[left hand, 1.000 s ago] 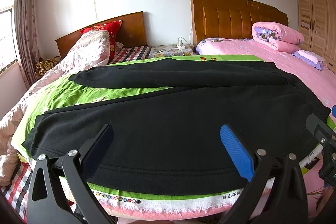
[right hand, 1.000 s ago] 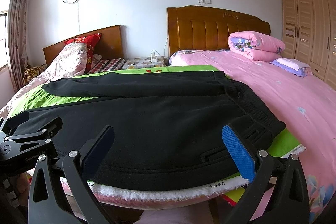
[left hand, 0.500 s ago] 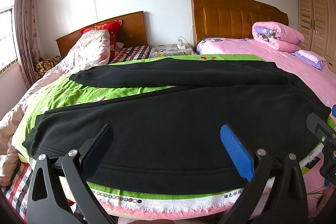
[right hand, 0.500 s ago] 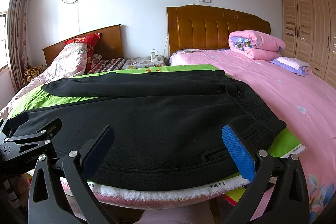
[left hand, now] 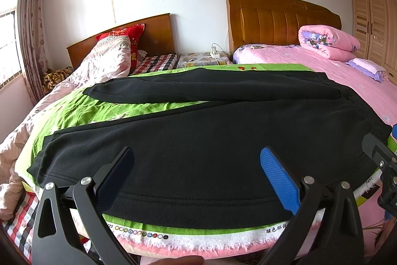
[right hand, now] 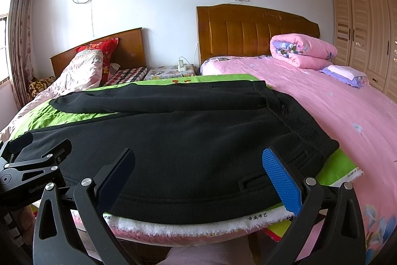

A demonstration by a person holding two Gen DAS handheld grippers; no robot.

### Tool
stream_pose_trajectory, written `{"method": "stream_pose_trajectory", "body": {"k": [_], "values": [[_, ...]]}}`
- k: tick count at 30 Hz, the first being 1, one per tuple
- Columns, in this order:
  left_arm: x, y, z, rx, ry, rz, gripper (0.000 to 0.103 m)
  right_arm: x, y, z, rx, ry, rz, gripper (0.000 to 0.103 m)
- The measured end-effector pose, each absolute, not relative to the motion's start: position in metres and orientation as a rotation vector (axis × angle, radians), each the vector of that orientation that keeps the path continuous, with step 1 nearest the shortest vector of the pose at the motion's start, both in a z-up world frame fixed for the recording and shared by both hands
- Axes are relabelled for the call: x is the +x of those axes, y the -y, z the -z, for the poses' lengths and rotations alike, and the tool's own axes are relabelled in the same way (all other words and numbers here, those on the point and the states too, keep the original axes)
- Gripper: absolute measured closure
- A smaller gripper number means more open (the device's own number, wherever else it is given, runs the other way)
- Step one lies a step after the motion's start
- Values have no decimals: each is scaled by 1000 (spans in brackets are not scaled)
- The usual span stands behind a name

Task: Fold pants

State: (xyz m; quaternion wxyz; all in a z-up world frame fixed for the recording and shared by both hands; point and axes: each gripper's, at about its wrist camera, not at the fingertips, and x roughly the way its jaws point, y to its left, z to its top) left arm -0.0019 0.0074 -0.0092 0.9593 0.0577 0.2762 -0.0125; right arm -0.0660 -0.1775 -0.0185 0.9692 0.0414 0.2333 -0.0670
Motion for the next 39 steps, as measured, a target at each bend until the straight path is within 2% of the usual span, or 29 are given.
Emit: {"method": "stream_pose_trajectory", "body": {"k": [19,25,29,32,37,39], "values": [[-3,-12,11,122,-568,49,1,-64,180,24,85,-502,153,4],[13,-12,-2,141,-571,118,1,-46,188,5,31,-498,89,4],[58,-17,-26,113,-622,149,1,18,225,-30,80,-540,2,4],[123,-21,-34,20,-801,276,1,96,259,-45,122,-613,-37,4],[245,-31,-24,-189,-981,269,2,246,297,-21,78,-836,-102,4],[282,-25,-13,-206,-1050,265,2,282,304,-8,54,-867,-96,4]]}}
